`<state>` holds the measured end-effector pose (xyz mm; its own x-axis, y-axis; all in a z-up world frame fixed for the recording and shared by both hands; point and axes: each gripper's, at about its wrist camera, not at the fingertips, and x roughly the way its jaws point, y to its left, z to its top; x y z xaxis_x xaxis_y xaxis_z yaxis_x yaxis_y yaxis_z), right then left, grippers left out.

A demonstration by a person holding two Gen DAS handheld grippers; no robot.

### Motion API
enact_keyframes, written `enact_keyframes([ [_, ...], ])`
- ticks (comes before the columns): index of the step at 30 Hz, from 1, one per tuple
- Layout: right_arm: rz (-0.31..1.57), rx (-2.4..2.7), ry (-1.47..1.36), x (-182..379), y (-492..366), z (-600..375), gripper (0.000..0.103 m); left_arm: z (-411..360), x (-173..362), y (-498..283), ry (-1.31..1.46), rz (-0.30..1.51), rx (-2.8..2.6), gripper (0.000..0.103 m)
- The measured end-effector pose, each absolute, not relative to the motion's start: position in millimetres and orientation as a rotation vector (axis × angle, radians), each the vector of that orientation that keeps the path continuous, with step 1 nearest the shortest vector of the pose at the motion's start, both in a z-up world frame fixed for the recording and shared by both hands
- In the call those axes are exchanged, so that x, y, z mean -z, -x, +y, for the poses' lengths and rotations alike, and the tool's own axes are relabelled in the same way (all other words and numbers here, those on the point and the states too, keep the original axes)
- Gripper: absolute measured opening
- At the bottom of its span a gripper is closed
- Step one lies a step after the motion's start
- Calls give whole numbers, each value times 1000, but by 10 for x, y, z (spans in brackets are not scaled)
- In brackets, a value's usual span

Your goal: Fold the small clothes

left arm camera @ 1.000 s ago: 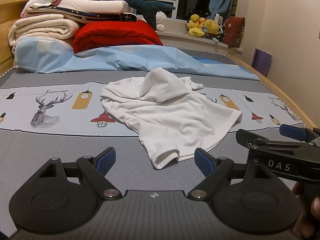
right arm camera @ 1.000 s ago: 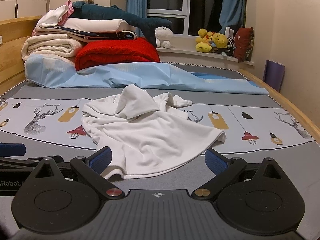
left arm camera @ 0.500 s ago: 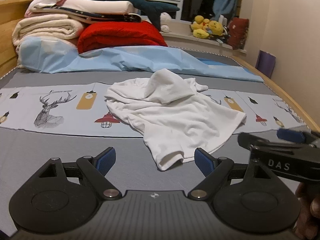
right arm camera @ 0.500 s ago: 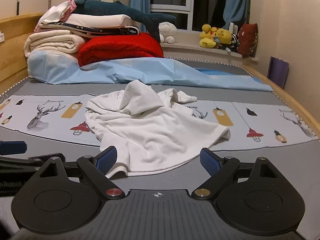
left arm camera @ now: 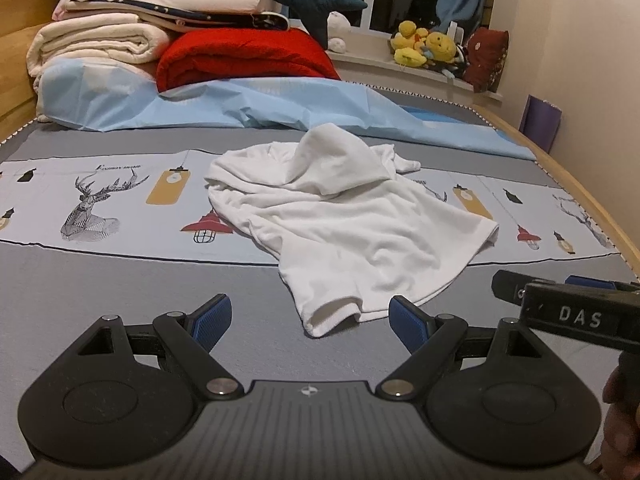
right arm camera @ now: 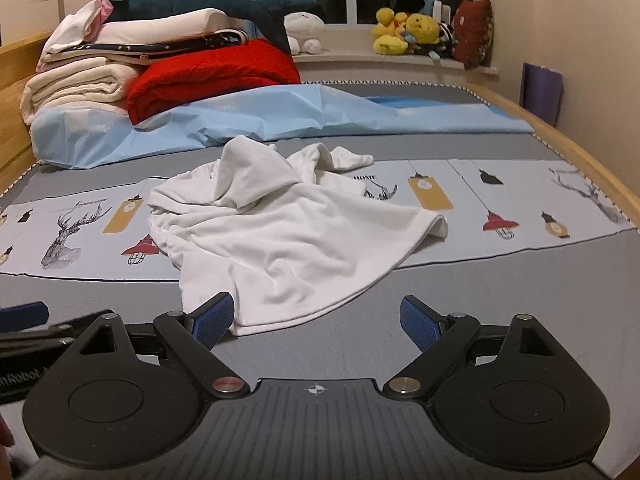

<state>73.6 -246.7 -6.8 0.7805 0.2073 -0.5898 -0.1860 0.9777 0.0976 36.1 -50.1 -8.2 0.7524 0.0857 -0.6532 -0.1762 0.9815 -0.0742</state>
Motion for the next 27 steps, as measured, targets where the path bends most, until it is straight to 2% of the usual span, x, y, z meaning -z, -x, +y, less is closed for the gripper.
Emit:
enact_keyframes([
  [7,676,-203,-88,91,-800,-2589,91,-526,199,-485,123,728,-153,88],
  [8,674,-200,-96,90,-812,-2611,91,-518,220,-518,124,730,-149,85],
  [9,672,-198,-102,88,-824,-2630,86,-509,243,-556,126,735,-146,78],
  [10,670,-196,-109,87,-833,-2657,80,-496,281,-616,131,744,-140,71],
  [11,670,-196,-116,85,-842,-2690,56,-484,327,-689,137,762,-135,54],
  [12,677,-196,-124,89,-859,-2726,35,-465,388,-770,146,783,-128,43],
  [14,697,-190,-159,111,-904,-2816,22,-425,536,-958,169,827,-120,41],
  [20,712,-168,-214,107,-939,-2968,21,-179,973,-1499,344,910,-145,46],
  [22,721,-166,-218,117,-955,-2981,22,-110,1097,-1630,421,928,-130,52],
  [25,726,-173,-214,119,-973,-2976,22,-156,1252,-1785,388,990,-129,52],
  [26,723,-175,-209,118,-981,-2971,22,-187,1299,-1819,329,1024,-135,44],
  [27,720,-175,-204,117,-990,-2969,22,-217,1328,-1832,271,1050,-132,29],
])
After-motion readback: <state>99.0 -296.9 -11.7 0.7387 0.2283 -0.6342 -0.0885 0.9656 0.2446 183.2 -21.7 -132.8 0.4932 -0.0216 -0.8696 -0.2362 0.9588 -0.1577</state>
